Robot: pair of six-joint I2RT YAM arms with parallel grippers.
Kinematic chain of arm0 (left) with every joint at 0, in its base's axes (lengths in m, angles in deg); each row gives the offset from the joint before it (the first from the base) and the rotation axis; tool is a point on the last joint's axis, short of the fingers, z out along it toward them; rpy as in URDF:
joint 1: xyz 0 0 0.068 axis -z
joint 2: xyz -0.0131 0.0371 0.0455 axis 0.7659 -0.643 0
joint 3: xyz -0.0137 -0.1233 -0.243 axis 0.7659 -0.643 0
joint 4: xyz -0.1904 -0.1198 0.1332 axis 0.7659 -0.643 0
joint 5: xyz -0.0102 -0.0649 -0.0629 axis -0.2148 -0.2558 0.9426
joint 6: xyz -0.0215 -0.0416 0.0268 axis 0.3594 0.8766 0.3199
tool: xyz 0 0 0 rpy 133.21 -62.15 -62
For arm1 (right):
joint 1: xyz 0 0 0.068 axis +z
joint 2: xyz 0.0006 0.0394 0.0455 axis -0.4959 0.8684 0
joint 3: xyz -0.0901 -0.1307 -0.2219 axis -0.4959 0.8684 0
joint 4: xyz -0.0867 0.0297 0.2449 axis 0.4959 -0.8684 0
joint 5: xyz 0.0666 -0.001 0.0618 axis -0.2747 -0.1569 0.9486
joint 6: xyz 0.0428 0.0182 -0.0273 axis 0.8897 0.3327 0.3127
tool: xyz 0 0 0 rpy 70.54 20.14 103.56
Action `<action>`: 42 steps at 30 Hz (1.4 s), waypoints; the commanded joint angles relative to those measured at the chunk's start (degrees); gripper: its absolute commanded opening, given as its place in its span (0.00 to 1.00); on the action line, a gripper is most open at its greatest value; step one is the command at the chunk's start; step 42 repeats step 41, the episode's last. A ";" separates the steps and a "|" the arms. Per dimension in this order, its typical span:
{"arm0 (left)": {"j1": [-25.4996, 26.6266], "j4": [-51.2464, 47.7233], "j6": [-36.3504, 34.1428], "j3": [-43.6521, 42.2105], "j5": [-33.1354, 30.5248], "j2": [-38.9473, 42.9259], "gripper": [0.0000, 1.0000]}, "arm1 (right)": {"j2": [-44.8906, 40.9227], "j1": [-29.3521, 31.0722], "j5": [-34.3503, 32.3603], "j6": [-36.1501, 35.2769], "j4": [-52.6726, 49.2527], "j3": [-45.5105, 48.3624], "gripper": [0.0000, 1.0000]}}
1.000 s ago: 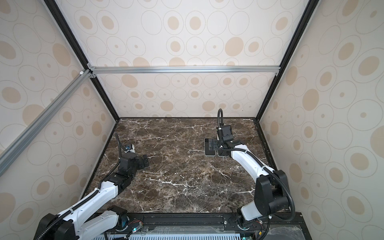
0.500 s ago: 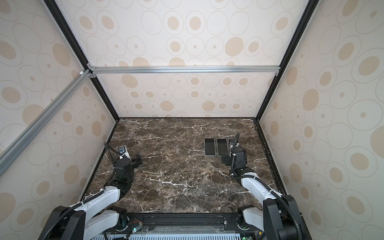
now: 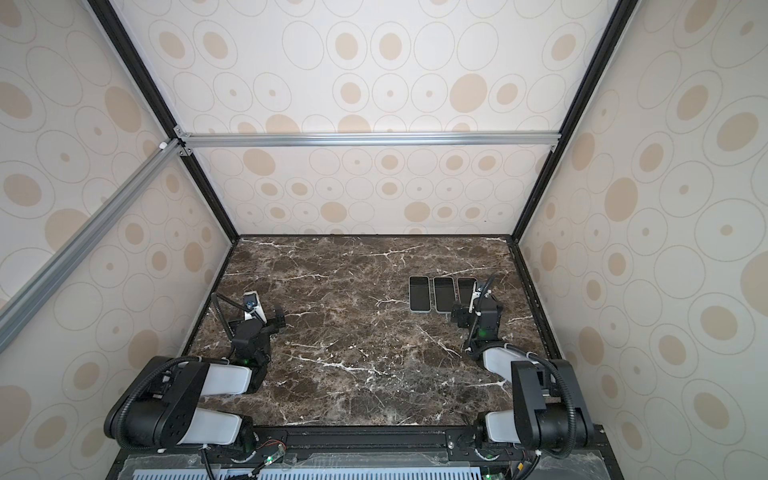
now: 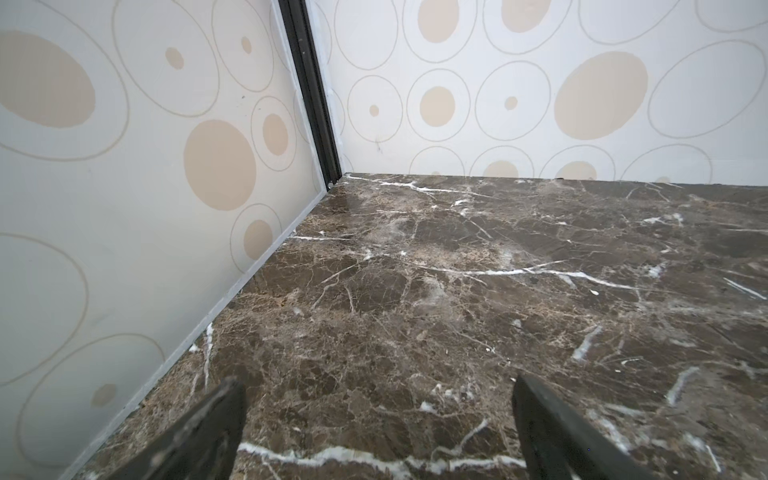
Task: Put the phone into the phone case
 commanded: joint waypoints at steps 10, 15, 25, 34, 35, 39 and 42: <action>-5.54 13.53 -0.29 1.35 8.18 -8.71 1.00 | 10.53 -0.31 6.40 -2.74 17.35 0.60 1.00; -5.71 11.94 0.24 1.76 8.59 -8.38 1.00 | 9.99 -0.31 6.33 -2.83 14.58 -0.08 1.00; -5.75 13.57 -0.11 0.84 8.76 -8.14 1.00 | 9.26 -0.32 6.43 -2.84 12.71 -0.51 1.00; -5.76 13.22 -0.22 1.09 8.86 -8.25 1.00 | 9.02 -0.32 6.68 -2.98 12.61 -0.46 1.00; -5.70 12.87 -0.22 1.33 8.93 -8.36 1.00 | 9.03 -0.35 6.68 -3.03 12.58 -0.42 1.00; -5.73 12.23 -0.22 1.67 9.03 -8.36 1.00 | 9.09 -0.31 6.69 -3.01 12.64 -0.46 1.00; -5.70 13.11 -0.44 1.10 9.38 -8.22 1.00 | 8.95 -0.32 6.68 -2.98 12.66 -0.46 1.00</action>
